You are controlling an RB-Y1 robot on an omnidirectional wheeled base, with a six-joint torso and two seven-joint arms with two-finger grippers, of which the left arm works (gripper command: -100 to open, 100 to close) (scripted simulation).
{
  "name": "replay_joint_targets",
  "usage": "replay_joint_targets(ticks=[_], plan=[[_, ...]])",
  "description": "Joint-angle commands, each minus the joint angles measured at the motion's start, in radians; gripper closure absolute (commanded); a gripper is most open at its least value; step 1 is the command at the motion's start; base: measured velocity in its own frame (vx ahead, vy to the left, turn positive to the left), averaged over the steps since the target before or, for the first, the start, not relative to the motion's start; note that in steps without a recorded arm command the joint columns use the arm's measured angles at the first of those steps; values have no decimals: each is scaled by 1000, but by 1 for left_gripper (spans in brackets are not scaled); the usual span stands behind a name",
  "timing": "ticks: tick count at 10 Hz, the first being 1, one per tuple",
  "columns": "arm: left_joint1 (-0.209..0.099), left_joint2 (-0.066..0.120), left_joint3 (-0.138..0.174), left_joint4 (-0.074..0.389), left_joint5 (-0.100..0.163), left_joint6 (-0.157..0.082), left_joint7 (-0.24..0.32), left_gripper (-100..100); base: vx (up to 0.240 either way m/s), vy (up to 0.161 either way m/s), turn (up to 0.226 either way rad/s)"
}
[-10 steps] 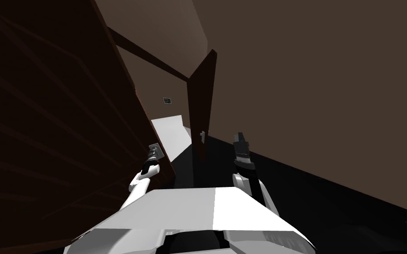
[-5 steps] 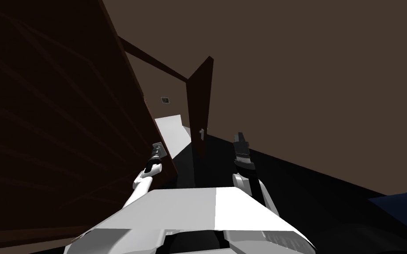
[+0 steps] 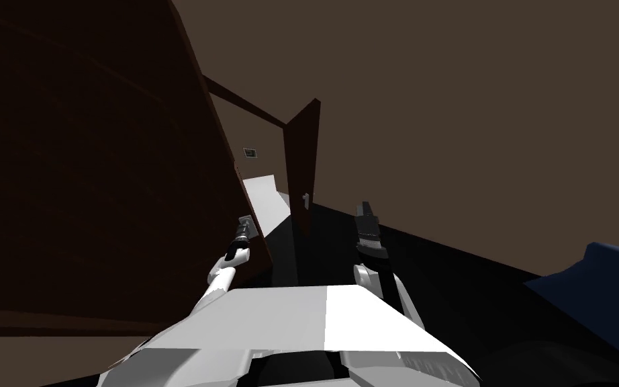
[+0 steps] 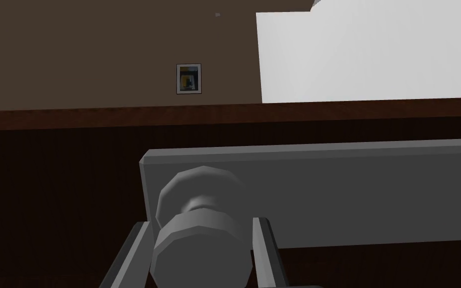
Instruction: Pull the door open
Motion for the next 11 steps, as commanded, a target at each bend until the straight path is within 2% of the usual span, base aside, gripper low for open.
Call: replay_joint_targets(ticks=[1, 2, 11], plan=[[1, 0, -18, -7, -2, 3, 7, 100, -220, -4, -46], [2, 0, -12, -10, -2, 6, 4, 100, -99, -10, -25], [-11, -10, -122, -7, -18, 2, 35, 100, -187, 54, -57]])
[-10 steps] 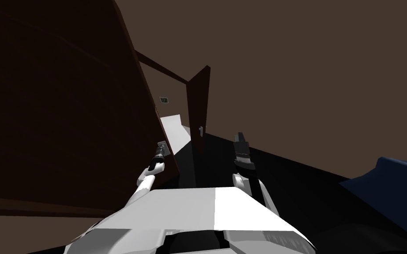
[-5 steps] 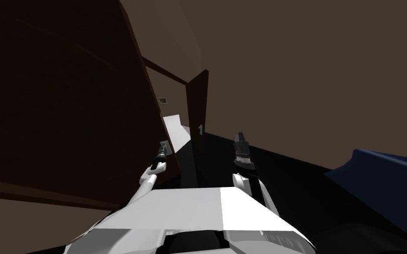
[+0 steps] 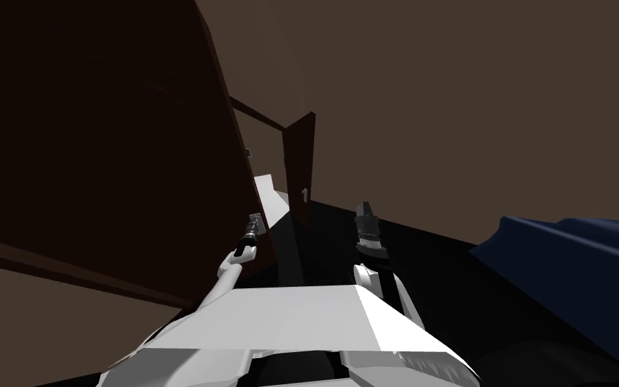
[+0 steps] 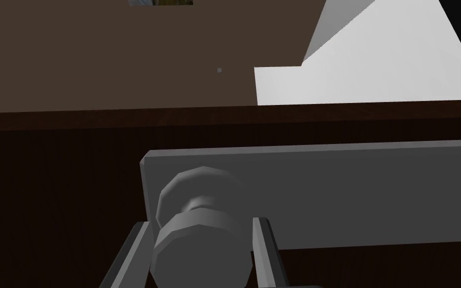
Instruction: Pull the door open
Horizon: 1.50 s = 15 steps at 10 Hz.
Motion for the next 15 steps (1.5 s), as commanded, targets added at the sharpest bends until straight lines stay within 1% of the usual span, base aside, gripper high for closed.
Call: replay_joint_targets(ticks=[1, 2, 3, 4, 5, 9, 15], plan=[[1, -1, -13, -4, -2, 1, 4, 100, -188, 10, -26], [0, -2, -20, -3, -3, 0, 6, 100, -168, 26, -24], [-1, -2, -17, 0, -3, 0, 4, 100, -71, 8, -24], [1, 0, -34, 2, -5, 0, 13, 100, -127, 43, -100], [1, 1, -37, 2, -5, 0, 16, 100, -163, 40, -80], [2, 15, -76, 3, -9, -5, 42, 100, -187, 43, -85], [3, 32, -123, 4, -13, -12, 73, 100, -188, 45, -73]])
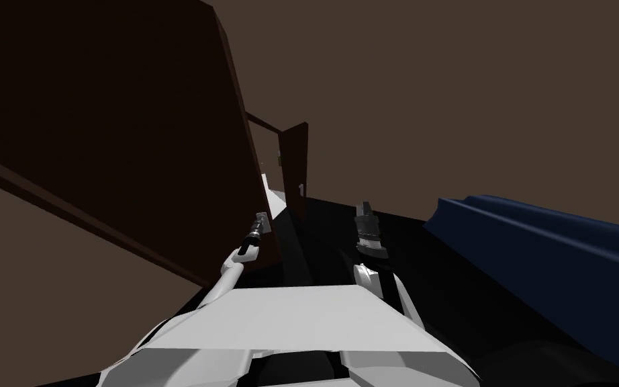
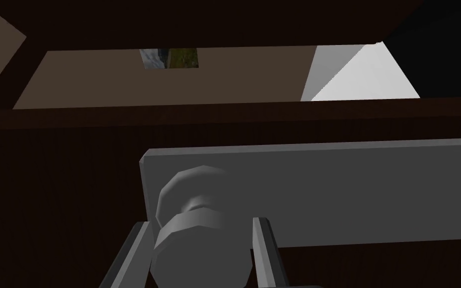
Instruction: Pull the door open
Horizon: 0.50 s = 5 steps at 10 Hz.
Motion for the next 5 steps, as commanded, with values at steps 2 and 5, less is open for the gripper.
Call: replay_joint_targets(ticks=[2, 5], plan=[[3, 5, -16, 2, -2, -1, 11, 100, -110, 31, -56], [5, 14, -38, 1, -4, -5, 28, 100, -172, 55, -88]])
